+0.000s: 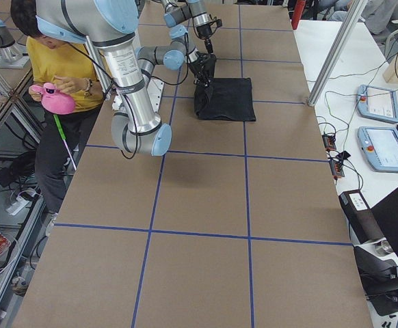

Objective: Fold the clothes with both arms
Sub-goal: 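Lift the near edge with both grippers and carry it away from the robot, then lay the near edge onto the far edge and open both grippers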

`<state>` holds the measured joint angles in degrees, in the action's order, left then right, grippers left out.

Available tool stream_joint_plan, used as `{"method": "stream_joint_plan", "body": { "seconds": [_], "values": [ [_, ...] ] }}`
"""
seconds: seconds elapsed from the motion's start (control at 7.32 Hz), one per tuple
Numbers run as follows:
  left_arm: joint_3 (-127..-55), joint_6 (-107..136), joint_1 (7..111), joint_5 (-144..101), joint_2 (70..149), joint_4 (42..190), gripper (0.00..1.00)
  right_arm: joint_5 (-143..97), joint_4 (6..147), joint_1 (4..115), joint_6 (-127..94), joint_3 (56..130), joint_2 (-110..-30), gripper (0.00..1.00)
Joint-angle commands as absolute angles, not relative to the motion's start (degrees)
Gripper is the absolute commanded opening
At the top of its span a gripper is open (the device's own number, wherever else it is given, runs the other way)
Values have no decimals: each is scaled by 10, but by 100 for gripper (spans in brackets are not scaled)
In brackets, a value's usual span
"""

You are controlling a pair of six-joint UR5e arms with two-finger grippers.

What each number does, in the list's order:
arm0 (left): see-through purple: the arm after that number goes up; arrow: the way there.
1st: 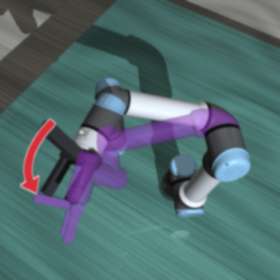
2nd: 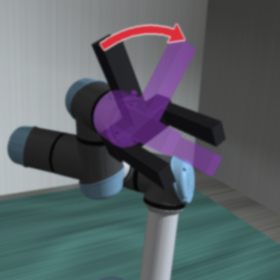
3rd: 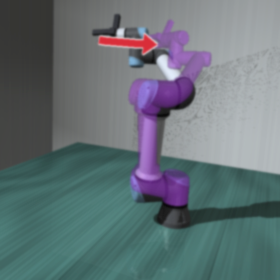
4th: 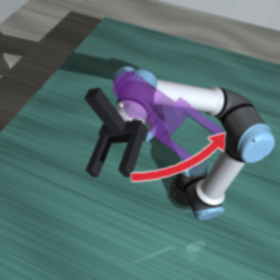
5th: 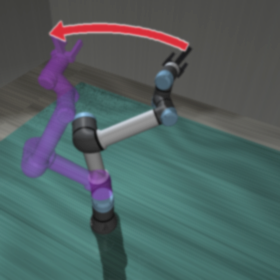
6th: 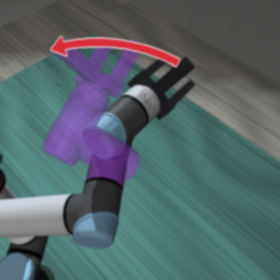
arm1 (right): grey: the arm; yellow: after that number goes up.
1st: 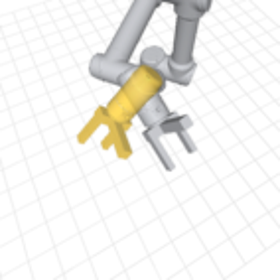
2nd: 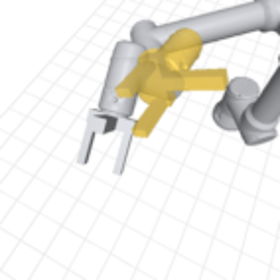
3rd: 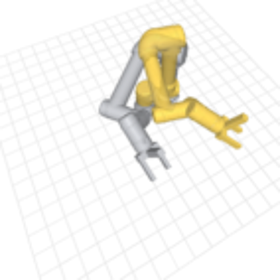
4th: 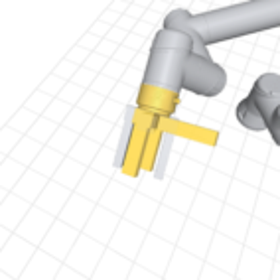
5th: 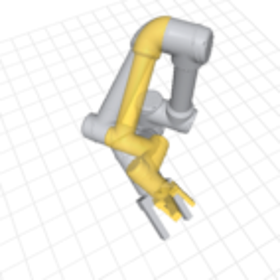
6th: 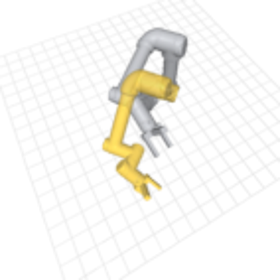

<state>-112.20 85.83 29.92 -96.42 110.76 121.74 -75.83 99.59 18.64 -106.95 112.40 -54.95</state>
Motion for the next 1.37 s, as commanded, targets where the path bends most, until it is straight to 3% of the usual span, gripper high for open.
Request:
{"method": "stream_joint_plan", "body": {
  "seconds": [0.0,0.27,0.68,1.23],
  "values": [
    [-1039,816,358,-990,1164,1217,0,-769,995,209,-1066,1079,-523,0],
    [-950,796,374,-989,1220,1221,0,-771,996,218,-1062,1062,-513,0],
    [-841,774,385,-985,1266,1225,0,-780,994,235,-1053,980,-462,0],
    [-801,744,388,-985,1270,1226,0,-799,889,262,-1020,893,-454,0]
  ]
}}
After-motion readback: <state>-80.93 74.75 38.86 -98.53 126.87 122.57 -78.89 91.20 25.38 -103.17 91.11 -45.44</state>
